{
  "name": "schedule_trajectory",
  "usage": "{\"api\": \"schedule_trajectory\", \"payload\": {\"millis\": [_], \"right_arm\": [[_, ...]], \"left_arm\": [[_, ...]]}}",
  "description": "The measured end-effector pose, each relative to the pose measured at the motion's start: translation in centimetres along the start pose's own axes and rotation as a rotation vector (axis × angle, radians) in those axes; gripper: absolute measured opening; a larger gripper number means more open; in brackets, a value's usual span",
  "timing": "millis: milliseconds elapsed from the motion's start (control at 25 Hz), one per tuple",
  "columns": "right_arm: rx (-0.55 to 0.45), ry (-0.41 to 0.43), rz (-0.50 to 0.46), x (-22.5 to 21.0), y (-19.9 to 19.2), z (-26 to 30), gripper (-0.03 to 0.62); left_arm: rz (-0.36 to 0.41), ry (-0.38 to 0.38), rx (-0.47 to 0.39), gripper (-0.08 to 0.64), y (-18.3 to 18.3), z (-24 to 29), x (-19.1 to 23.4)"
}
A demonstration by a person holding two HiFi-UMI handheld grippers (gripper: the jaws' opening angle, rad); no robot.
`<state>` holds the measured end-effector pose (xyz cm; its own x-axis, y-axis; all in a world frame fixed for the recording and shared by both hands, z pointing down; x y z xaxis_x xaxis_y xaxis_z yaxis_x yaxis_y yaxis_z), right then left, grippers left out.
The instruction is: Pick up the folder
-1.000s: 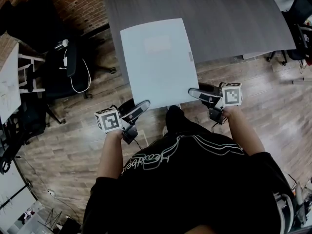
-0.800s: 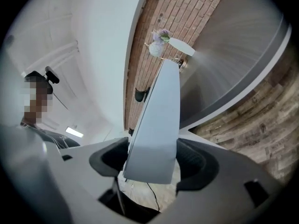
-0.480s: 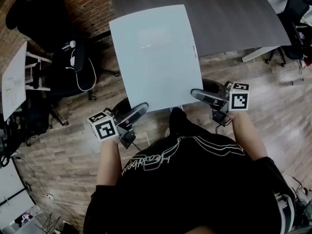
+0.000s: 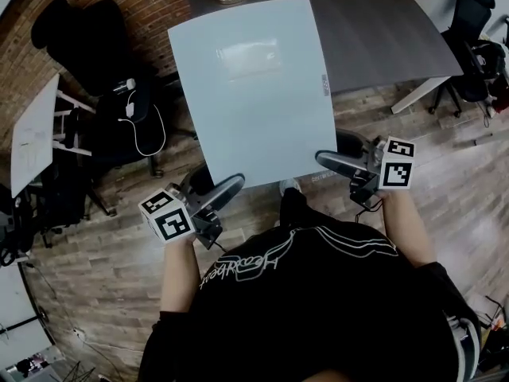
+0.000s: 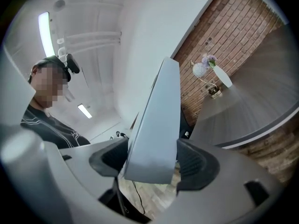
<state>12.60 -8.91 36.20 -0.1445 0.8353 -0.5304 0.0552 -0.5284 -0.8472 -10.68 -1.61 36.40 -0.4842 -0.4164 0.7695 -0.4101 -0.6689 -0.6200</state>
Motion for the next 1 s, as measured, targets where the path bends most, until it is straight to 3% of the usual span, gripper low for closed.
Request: {"api": "schedule_trajectory", "payload": {"millis": [400, 1000], "right_arm": [[-0.032, 0.001, -0.076, 3.9, 0.1, -1.6, 0.279], [-0.050, -0.026, -0.078, 5.1, -0.5, -2.2, 0.281]], "left_arm": [[0.090, -0.001, -0.017, 0.355, -1.0, -1.5, -3.9], [0.087, -0.008, -0.010, 0.354, -1.8, -1.8, -4.4]]}}
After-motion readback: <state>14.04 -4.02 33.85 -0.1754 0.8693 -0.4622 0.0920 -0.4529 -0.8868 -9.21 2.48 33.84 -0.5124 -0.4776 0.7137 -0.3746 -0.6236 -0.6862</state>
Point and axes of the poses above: the fingertips, and each gripper's own axes: z forward along the fingers, x to its left, y out of its top, the point moved 4 cm from there along -z, backward along the fingers, and after that the axes turned 9 degrees about -z, right-handed, at the moved point
